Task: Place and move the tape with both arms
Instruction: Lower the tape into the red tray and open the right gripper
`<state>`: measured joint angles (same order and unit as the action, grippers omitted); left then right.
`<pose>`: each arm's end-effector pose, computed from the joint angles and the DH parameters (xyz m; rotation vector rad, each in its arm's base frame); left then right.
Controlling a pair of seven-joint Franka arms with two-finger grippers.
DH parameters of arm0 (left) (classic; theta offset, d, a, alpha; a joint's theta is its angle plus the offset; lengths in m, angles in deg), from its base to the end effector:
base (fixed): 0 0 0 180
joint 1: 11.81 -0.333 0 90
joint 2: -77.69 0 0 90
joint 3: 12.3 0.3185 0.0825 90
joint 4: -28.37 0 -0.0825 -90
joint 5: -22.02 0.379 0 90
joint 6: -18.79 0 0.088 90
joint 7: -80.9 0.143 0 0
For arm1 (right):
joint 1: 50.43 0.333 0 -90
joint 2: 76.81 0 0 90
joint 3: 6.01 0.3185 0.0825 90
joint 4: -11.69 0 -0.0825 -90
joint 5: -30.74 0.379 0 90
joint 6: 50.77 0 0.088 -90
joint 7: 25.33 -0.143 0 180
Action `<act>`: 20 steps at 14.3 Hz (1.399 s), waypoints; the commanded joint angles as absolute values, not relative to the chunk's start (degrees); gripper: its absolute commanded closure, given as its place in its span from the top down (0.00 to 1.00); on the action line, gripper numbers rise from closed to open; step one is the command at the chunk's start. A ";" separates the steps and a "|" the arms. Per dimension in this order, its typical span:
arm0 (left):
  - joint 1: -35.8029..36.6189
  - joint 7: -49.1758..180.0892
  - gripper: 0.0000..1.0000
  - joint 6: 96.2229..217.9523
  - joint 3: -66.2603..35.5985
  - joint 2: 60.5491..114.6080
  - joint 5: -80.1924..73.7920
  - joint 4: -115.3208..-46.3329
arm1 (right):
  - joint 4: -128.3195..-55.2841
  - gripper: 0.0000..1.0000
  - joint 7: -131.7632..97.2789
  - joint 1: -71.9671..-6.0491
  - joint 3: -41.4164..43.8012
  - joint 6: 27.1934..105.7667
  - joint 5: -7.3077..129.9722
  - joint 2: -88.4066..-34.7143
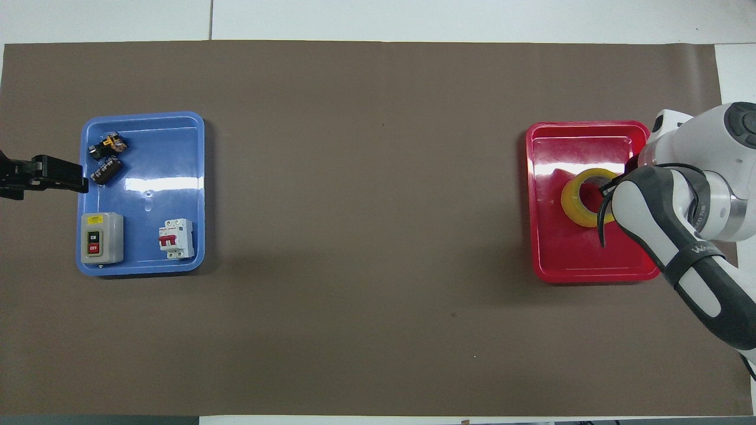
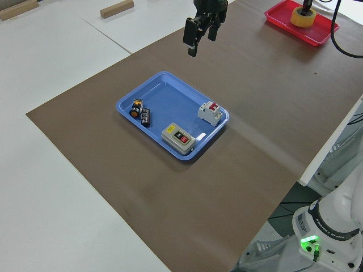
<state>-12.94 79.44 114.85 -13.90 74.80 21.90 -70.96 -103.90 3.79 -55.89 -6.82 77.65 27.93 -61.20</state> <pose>0.5392 -0.0050 0.5511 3.1409 0.0276 -0.0105 0.5819 -0.0666 0.2830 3.0435 0.6657 -0.0917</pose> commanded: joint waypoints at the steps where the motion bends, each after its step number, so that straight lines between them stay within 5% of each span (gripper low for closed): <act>1: -13.39 79.49 1.00 115.56 -13.97 73.65 20.88 -71.91 | -107.05 0.00 5.87 -57.02 -6.18 79.48 26.79 -63.98; 6: -13.39 79.49 1.00 115.65 -13.97 73.65 20.97 -71.91 | -109.16 0.00 5.70 -56.94 -6.27 82.12 26.70 -63.98; 7: -13.39 79.49 1.00 115.65 -13.97 73.65 20.97 -72.00 | -109.16 0.14 5.70 -56.94 -6.18 82.04 26.70 -63.98; 8: -13.39 79.49 1.00 115.65 -13.97 73.65 20.88 -72.00 | -109.08 0.63 5.61 -56.94 -6.27 82.04 26.70 -63.98; 9: -13.39 79.49 1.00 115.65 -13.97 73.65 20.97 -72.00 | -108.55 1.00 5.61 -56.94 -6.18 81.78 26.70 -63.98; 15: -13.39 79.49 1.00 115.56 -13.97 73.65 20.88 -72.00 | -100.82 1.00 2.39 -54.74 -6.10 78.18 26.70 -66.61; 20: -13.39 79.49 1.00 115.56 -13.97 73.65 20.88 -72.00 | -93.53 1.00 -23.60 -48.77 -6.10 66.23 24.59 -69.60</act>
